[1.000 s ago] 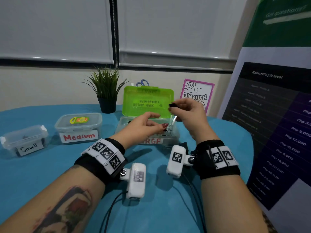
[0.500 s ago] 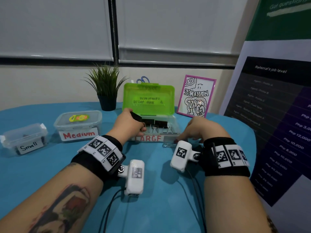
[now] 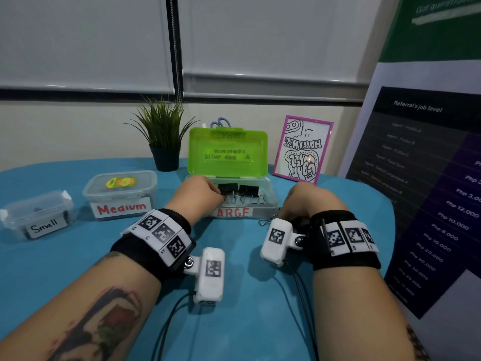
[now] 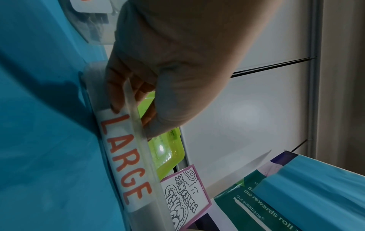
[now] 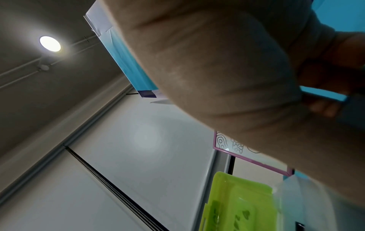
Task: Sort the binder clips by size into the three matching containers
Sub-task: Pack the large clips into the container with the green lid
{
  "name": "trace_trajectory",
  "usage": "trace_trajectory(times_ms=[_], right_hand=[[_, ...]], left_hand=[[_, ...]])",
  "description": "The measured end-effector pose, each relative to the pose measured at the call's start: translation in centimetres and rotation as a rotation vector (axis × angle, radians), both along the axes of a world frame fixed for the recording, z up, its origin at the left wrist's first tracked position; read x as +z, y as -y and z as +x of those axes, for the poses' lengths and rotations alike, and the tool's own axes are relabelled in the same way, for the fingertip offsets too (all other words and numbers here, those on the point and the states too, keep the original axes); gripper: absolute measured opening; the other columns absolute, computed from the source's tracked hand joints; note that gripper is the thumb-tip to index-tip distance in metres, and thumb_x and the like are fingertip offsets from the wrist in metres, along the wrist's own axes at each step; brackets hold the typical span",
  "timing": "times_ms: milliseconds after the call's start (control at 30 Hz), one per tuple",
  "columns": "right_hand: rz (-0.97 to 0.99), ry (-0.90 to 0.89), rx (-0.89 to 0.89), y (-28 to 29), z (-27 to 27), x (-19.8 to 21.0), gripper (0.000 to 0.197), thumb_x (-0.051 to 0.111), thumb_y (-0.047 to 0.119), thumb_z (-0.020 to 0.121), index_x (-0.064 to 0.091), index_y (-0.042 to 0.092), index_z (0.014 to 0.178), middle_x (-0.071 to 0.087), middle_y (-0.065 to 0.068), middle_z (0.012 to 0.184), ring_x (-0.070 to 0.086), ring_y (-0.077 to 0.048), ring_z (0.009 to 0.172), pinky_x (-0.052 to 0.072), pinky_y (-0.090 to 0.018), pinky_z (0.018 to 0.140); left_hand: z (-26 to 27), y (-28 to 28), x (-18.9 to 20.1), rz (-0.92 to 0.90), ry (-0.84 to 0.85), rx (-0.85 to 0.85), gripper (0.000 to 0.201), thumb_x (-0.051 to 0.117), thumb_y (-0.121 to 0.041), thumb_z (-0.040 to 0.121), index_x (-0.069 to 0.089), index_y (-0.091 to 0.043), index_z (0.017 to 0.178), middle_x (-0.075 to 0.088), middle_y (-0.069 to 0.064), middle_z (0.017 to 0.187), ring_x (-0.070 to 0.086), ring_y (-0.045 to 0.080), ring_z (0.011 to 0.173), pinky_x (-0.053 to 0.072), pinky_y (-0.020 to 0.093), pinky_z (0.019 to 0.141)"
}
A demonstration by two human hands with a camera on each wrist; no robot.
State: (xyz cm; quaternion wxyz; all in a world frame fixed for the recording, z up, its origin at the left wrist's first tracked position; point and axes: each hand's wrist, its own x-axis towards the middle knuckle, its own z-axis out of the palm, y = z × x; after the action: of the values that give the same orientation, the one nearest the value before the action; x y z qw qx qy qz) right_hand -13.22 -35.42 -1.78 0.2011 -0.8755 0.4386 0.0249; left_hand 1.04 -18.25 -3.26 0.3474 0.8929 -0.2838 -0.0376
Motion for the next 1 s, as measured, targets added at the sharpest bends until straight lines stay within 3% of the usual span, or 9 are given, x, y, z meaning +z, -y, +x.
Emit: trace_trajectory(times_ms=[67, 167, 333, 433, 500, 633, 800, 900, 1000], right_hand=[[0.0, 0.068, -0.047, 0.7, 0.3, 0.1, 0.04, 0.083, 0.021, 0.06, 0.072, 0.011, 0.098, 0.074, -0.008, 0.094, 0.07, -0.025, 0.079, 0.059, -0.034, 0.075], [-0.052, 0.261, -0.148, 1.9, 0.5, 0.1, 0.035, 0.072, 0.011, 0.077, 0.065, 0.01, 0.112, 0.067, -0.01, 0.11, 0.066, -0.029, 0.096, 0.056, -0.034, 0.083], [-0.023, 0.954, -0.17, 1.9, 1.3, 0.1, 0.033, 0.064, 0.001, 0.083, 0.058, 0.014, 0.113, 0.059, 0.001, 0.09, 0.059, -0.024, 0.087, 0.055, -0.036, 0.075], [0.106, 1.167, -0.073, 0.4, 3.0, 0.0, 0.033, 0.075, 0.004, 0.075, 0.058, 0.028, 0.092, 0.067, -0.003, 0.088, 0.07, -0.027, 0.082, 0.061, -0.045, 0.076], [0.186, 1.18, 0.0, -0.4, 4.2, -0.8, 0.04, 0.079, 0.005, 0.076, 0.052, 0.032, 0.088, 0.07, -0.009, 0.092, 0.073, -0.027, 0.08, 0.062, -0.049, 0.073], [0.097, 1.073, 0.164, -1.5, 5.8, -2.1, 0.044, 0.083, 0.005, 0.074, 0.05, 0.032, 0.086, 0.072, -0.003, 0.092, 0.072, -0.019, 0.082, 0.061, -0.033, 0.062], [0.086, 1.003, 0.254, -1.7, 6.5, -2.5, 0.033, 0.084, 0.003, 0.073, 0.06, 0.025, 0.08, 0.071, -0.003, 0.087, 0.071, -0.024, 0.081, 0.062, -0.039, 0.072], [0.281, 1.114, 0.225, -1.6, 6.6, -2.6, 0.023, 0.072, -0.002, 0.087, 0.071, 0.013, 0.104, 0.067, -0.007, 0.095, 0.068, -0.019, 0.077, 0.062, -0.027, 0.066], [0.384, 1.106, 0.198, -1.5, 6.8, -2.8, 0.044, 0.06, 0.001, 0.097, 0.057, 0.013, 0.14, 0.062, -0.009, 0.105, 0.059, -0.008, 0.065, 0.055, -0.016, 0.057]], left_hand=[[0.1, 0.0, 0.0, 0.042, 0.014, -0.009, 0.014, 0.066, -0.021, 0.085, 0.079, -0.017, 0.085, 0.075, 0.004, 0.094, 0.068, 0.024, 0.088, 0.057, 0.034, 0.081], [0.0, -0.1, 0.2, 0.081, 0.006, -0.019, 0.02, 0.06, -0.018, 0.087, 0.079, -0.011, 0.088, 0.074, 0.008, 0.094, 0.068, 0.027, 0.085, 0.058, 0.035, 0.079], [-0.1, -0.2, 0.3, 0.053, 0.017, -0.009, 0.027, 0.053, -0.008, 0.088, 0.078, -0.011, 0.099, 0.072, 0.01, 0.102, 0.065, 0.029, 0.092, 0.057, 0.036, 0.083], [-0.1, -0.2, 0.3, 0.058, 0.034, -0.022, 0.029, 0.053, -0.004, 0.088, 0.078, -0.011, 0.099, 0.073, 0.01, 0.102, 0.067, 0.029, 0.092, 0.058, 0.035, 0.083], [-0.1, -0.2, 0.3, 0.067, 0.073, -0.02, 0.025, 0.057, -0.008, 0.087, 0.08, -0.014, 0.097, 0.074, 0.007, 0.102, 0.067, 0.028, 0.095, 0.056, 0.032, 0.083], [-0.2, -0.3, 0.5, 0.091, 0.165, -0.045, 0.02, 0.061, -0.019, 0.087, 0.079, -0.023, 0.096, 0.075, 0.001, 0.103, 0.066, 0.025, 0.1, 0.054, 0.033, 0.088], [-0.5, -0.3, 0.8, 0.184, 0.216, -0.155, 0.033, 0.054, -0.018, 0.091, 0.073, -0.031, 0.115, 0.072, -0.002, 0.116, 0.064, 0.023, 0.107, 0.051, 0.031, 0.091], [-0.5, -0.1, 0.5, 0.273, 0.207, -0.204, 0.03, 0.05, -0.024, 0.094, 0.074, -0.033, 0.112, 0.071, -0.005, 0.113, 0.063, 0.021, 0.102, 0.051, 0.03, 0.088], [-0.6, 0.0, 0.4, 0.402, 0.219, -0.154, 0.027, 0.045, -0.038, 0.098, 0.071, -0.032, 0.102, 0.068, -0.005, 0.097, 0.058, 0.022, 0.098, 0.045, 0.037, 0.092]])
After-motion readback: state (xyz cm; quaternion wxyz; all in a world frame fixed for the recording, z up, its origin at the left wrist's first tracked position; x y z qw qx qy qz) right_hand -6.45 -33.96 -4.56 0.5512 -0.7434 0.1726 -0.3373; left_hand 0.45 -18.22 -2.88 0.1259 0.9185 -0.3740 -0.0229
